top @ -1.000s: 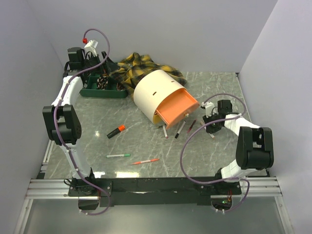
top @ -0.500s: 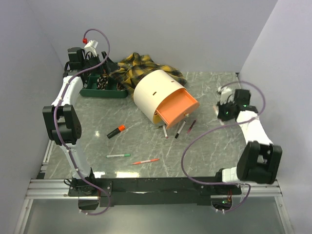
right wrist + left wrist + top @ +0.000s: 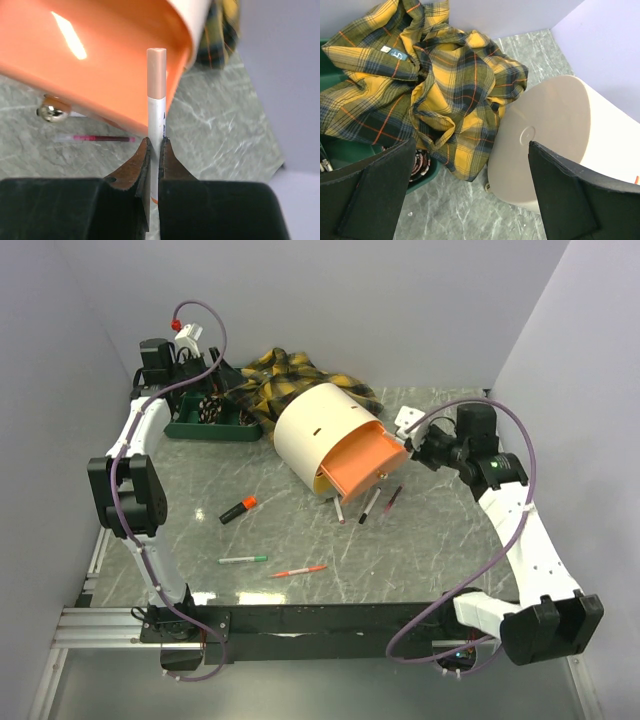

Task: Sort the stationery into containers
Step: Place the pen in the drawer.

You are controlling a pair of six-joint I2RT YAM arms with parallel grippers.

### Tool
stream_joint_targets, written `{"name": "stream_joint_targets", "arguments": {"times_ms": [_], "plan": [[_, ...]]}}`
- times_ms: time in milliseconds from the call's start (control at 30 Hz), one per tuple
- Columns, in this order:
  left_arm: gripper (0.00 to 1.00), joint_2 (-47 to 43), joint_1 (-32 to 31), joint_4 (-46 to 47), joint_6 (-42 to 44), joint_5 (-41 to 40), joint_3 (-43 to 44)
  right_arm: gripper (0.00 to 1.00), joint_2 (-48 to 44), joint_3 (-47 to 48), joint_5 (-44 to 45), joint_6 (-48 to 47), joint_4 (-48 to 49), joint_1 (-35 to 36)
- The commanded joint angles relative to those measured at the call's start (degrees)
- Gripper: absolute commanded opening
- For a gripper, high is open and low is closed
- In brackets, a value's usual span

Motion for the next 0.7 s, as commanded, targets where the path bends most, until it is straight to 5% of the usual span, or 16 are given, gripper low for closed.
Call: {"name": "stream_joint_targets", "arguments": {"times_ms": [0,400,567,667], "plan": [[0.99,-4.29,-0.19,3.24,-0.94,2.35,-1.2,0.04,1.75,7.03,2.46,-11.38,-1.92,4.2],[0.99,-6.05,-0.19,4.3,-1.91,2.97,-4.01,0.12,6.85,10.64,5.8,-32.29,-6.58,12.74],[0.99,-5.97,-0.19,5.09,-2.7,3.05,-4.19,0.18,9.49,11.34,6.42,-34.16,-5.61,15.11],[0.99,-5.7,-0.19,5.09,-2.79,3.05,-4.1,0.33,9.15,10.22,6.25,-33.38,-2.48,15.65]]}}
